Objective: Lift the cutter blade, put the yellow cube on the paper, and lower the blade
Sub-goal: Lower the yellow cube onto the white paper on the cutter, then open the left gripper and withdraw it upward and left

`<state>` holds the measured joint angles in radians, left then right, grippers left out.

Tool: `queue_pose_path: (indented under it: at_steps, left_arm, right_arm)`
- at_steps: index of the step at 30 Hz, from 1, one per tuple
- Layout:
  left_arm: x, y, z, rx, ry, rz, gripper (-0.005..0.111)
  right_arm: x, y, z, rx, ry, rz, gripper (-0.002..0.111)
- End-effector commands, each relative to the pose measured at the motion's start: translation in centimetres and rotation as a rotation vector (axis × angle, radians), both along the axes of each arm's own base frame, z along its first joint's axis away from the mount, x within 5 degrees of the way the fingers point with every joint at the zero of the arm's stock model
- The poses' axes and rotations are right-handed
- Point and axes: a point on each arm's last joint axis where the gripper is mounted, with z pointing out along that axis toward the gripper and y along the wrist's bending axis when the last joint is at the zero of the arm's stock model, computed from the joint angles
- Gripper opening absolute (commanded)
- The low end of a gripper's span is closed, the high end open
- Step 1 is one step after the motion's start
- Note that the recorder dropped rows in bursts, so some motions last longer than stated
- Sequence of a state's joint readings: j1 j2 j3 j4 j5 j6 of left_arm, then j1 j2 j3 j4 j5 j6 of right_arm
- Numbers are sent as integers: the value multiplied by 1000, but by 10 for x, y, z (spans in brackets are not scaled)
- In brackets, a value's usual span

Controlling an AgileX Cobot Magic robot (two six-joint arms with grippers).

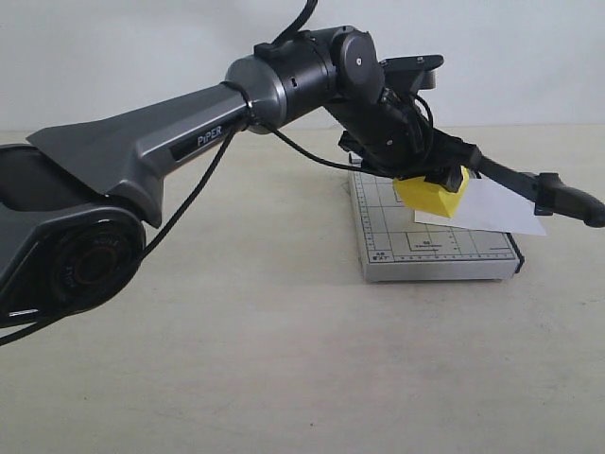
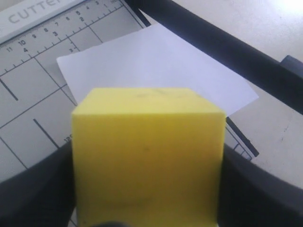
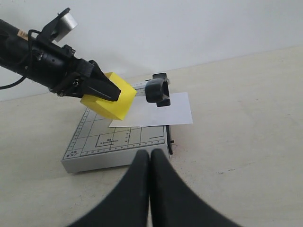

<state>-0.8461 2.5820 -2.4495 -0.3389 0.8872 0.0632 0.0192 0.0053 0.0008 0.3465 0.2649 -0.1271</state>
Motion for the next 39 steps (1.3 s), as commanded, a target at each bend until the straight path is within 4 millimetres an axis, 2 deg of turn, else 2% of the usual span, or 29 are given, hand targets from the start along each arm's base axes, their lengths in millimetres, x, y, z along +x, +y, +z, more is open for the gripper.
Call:
queue_pose_path:
  at_steps: [1,10,16,20,25,27,28,29,30,32,35,39]
  left_arm:
    - [-2,-2,8,-24,-8,-5,64]
    - [-2,-1,7,-17,-4,-6,78]
    - [-2,-1,13,-28,-14,-4,78]
    - [1,4,33,-23,-76,-8,78]
    - [5,27,77,53,-134,1,77]
    - [7,38,88,82,-123,7,68]
    - [8,45,93,104,-107,9,57]
    - [8,55,101,128,-92,5,37]
    - [8,61,110,132,-107,-12,8]
    - [9,68,123,114,-129,-16,4]
    - [6,72,137,95,-146,-7,4]
    - [-2,81,167,54,-188,1,4]
  right_arm:
    - [0,0,1,-5,-8,0,0]
    - [0,0,1,-5,-8,0,0]
    - [0,0,1,-5,-8,0,0]
    - [0,0,1,-5,-8,0,0]
    - [0,0,1,-5,-8,0,0]
    - [0,0,1,-5,-8,0,0]
    - [0,0,1,-5,-8,0,0]
    - [0,0,1,-5,-8,0,0]
    - [0,0,1,-5,-8,0,0]
    - [0,0,1,-5,-8,0,0]
    - [0,0,1,-5,-8,0,0]
    - [0,0,1,-5,-8,0,0]
